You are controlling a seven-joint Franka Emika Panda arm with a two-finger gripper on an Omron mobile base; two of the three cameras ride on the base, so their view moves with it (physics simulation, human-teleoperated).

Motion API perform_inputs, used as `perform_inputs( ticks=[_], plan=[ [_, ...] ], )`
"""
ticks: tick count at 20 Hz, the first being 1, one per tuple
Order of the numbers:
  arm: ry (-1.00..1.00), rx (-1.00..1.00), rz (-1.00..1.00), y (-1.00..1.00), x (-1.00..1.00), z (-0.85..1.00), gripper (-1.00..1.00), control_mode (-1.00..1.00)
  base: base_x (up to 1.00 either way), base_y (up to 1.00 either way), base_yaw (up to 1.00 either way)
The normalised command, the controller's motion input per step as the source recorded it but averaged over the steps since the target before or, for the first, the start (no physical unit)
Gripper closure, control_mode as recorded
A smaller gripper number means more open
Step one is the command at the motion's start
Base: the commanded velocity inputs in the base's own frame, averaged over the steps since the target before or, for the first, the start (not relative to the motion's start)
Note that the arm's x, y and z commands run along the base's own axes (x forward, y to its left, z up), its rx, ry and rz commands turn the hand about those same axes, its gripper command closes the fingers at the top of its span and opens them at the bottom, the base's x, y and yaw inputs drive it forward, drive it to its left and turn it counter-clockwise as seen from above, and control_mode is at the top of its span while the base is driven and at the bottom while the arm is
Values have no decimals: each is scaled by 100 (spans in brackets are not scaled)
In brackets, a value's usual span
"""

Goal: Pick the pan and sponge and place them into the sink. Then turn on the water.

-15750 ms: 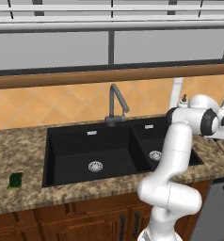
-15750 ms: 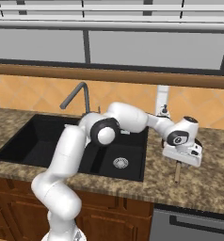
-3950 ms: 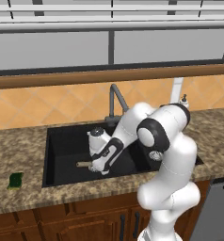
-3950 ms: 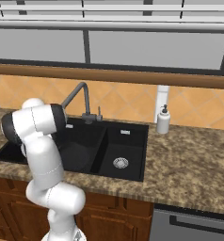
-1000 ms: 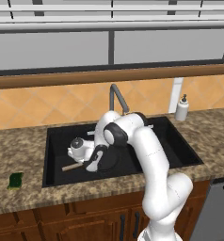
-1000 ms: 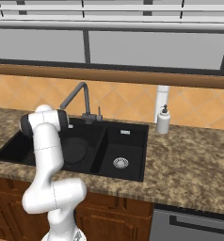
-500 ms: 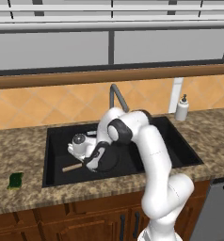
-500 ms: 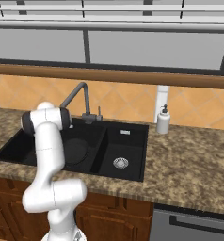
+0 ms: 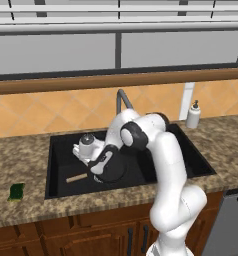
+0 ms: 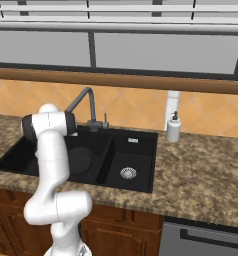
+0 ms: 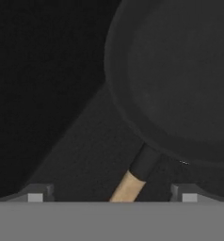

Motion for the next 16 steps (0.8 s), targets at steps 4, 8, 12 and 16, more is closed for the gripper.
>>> perform_inputs(
  ticks=[4,8,12,16],
  plan=[
    [0,3,-6,0,-33,92,-100,-100,0,0,0],
    [0,0,-7,0,-44,100,-100,-100,0,0,0],
    [0,-3,-3,0,-36,100,-100,-100,0,0,0],
    [0,-4,0,0,-29,100,-100,-100,0,0,0]
  ],
)
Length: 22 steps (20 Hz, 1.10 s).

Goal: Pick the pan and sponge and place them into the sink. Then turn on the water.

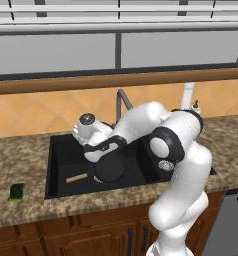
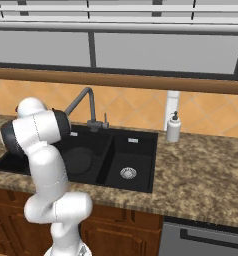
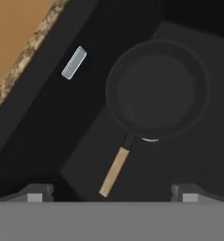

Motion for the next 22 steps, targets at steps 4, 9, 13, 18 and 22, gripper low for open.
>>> perform_inputs(
  ticks=[4,9,13,18,22],
  plan=[
    [7,0,0,0,-42,96,-100,-100,0,0,0],
    [11,0,0,0,-15,22,-100,-100,0,0,0],
    [0,0,0,0,-4,0,-100,-100,0,0,0],
    [0,1,5,9,-31,11,-100,-100,0,0,0],
    [-1,0,17,20,-47,41,-100,-100,0,0,0]
  ],
)
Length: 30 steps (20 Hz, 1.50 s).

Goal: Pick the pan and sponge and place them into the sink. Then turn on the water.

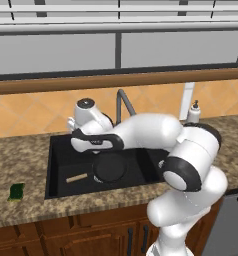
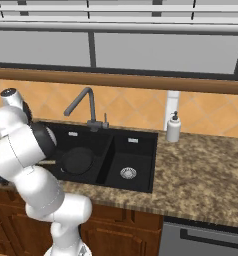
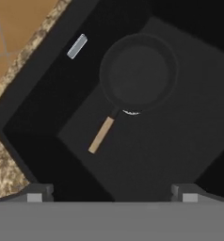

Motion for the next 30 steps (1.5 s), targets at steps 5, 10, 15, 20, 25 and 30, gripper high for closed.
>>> perform_inputs(
  ticks=[5,10,15,20,25,30],
  plan=[
    [2,0,37,29,-30,14,-100,-100,0,0,0],
    [8,0,41,27,-17,0,-100,-100,0,0,0],
    [2,0,29,35,-19,0,-100,-100,0,0,0],
    [-1,-3,14,35,-23,0,-100,-100,0,0,0],
    [3,-3,15,27,-5,-4,-100,-100,0,0,0],
    [1,-1,16,27,-3,-7,-100,-100,0,0,0]
  ],
)
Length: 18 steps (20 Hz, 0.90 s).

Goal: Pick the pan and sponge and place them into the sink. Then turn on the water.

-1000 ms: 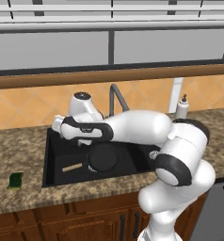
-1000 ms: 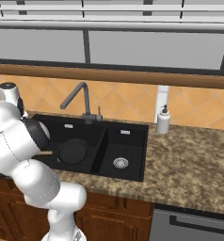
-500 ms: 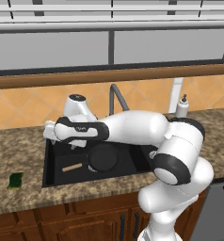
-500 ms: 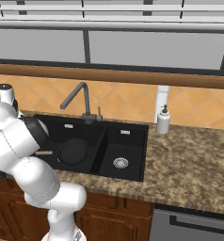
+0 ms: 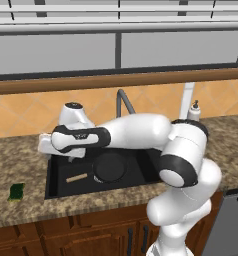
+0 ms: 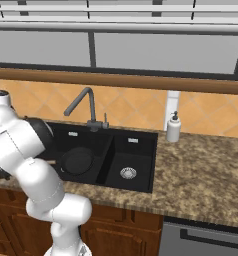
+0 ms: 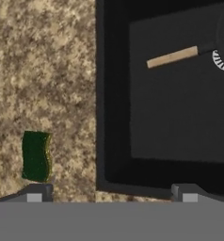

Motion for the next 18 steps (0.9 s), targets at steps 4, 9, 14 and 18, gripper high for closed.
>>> perform_inputs(
  ticks=[4,9,14,18],
  plan=[
    [-1,-5,10,43,-8,-16,-100,-100,0,0,0],
    [3,-12,4,46,0,-17,-100,-100,0,0,0],
    [2,-7,8,24,0,-10,-100,-100,0,0,0],
    [0,-4,6,26,0,-9,-100,-100,0,0,0]
  ],
)
